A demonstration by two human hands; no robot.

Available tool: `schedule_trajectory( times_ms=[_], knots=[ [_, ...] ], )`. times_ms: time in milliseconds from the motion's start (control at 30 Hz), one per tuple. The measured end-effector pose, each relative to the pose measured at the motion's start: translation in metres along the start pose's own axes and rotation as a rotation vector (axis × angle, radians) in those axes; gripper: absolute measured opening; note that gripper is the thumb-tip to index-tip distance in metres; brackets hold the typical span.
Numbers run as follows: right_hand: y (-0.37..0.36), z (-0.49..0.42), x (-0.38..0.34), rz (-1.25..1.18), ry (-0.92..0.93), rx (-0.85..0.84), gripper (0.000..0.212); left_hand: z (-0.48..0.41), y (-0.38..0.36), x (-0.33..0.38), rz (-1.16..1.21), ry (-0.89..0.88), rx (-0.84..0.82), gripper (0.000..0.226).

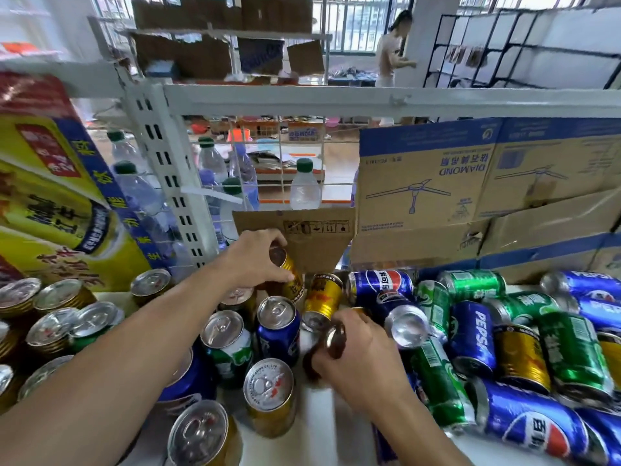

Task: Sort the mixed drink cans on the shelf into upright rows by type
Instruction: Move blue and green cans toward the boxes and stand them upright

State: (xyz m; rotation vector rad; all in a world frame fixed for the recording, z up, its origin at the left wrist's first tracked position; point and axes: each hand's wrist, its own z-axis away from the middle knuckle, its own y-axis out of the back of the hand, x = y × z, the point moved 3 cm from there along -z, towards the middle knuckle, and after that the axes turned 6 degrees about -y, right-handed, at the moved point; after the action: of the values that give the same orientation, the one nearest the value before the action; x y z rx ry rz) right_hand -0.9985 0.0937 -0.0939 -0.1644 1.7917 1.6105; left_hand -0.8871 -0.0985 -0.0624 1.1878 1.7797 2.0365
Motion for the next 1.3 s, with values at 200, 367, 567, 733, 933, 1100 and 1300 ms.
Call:
schedule_trajectory(
  times_ms=[200,367,567,733,933,1100,1300],
  knots=[
    [0.008,-0.008,-0.014,0.007,0.076,-0.122,0.040,0.004,-0.005,-0.004,-0.126,0.027,-0.043,0.078],
    [0.003,-0.007,-0.021,0.095,0.136,-0.245,0.024,0.005,-0.020,-0.007,-0.131,0.013,-0.097,0.078],
    [-0.005,-0.006,-0.016,0.106,0.194,-0.280,0.020,0.001,-0.027,-0.010,-0.056,0.006,-0.200,0.070],
    [-0.006,-0.006,-0.017,0.169,0.222,-0.314,0.020,0.000,-0.026,-0.008,-0.053,-0.043,-0.233,0.061],
    [0.004,-0.003,-0.002,-0.012,0.214,-0.311,0.020,0.003,-0.021,-0.013,0.054,-0.009,-0.282,0.054],
    [0.030,0.001,0.030,-0.044,0.009,-0.160,0.027,0.020,-0.006,0.012,0.058,-0.067,-0.136,0.040],
    [0.030,0.009,0.046,0.224,-0.122,-0.111,0.020,0.048,-0.024,0.067,-0.128,-0.302,-0.249,0.034]
  ],
)
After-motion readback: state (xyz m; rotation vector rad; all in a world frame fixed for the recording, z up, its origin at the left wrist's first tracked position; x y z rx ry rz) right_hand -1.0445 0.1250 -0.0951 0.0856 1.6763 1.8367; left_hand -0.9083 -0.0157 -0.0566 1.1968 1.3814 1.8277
